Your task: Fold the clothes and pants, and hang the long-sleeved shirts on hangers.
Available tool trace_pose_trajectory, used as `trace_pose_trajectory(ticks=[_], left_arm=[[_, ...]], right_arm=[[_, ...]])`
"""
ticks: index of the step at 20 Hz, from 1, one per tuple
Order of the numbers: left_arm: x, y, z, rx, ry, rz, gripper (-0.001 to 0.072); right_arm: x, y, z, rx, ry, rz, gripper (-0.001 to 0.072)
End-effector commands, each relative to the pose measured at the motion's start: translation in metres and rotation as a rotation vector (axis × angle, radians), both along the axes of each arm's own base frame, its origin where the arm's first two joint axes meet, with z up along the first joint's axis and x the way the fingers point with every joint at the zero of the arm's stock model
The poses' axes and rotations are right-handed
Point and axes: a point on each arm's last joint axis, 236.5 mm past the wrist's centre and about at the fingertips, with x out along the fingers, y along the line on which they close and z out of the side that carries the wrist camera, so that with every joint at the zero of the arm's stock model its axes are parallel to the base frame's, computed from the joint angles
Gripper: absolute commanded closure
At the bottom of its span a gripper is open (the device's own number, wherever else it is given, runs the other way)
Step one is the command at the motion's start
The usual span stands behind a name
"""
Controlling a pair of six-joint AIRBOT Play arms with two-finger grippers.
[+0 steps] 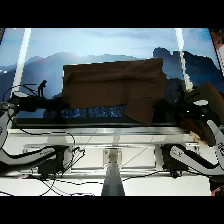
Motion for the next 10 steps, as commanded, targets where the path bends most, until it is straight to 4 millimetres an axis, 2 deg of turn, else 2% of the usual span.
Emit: trace_pose_trajectory(ticks=[1, 3, 5, 8, 10], left_arm=[[0.018, -0.003, 0.034, 0.000, -0.102, -0.059, 0.0693], [0.019, -0.004, 0.080, -0.005, -0.177, -0.122, 0.0694], [0.010, -0.001, 0.113, 0.063, -0.259, -0.174, 0.0694], [-0.003, 0.007, 0.154, 0.170, -0.386, -0.111, 0.0694], [-0.018, 0.011, 0.171, 0.237, -0.442, -0.071, 0.0694]], right_arm=[[0.021, -0.001, 0.042, -0.004, -0.115, 0.035, 0.0695], [0.030, 0.001, 0.085, -0.016, -0.218, 0.075, 0.0695], [0.023, 0.007, 0.122, -0.040, -0.306, 0.112, 0.0695], [0.000, -0.009, 0.141, -0.206, -0.335, 0.082, 0.0695], [-0.018, -0.011, 0.153, -0.251, -0.332, 0.051, 0.0695]])
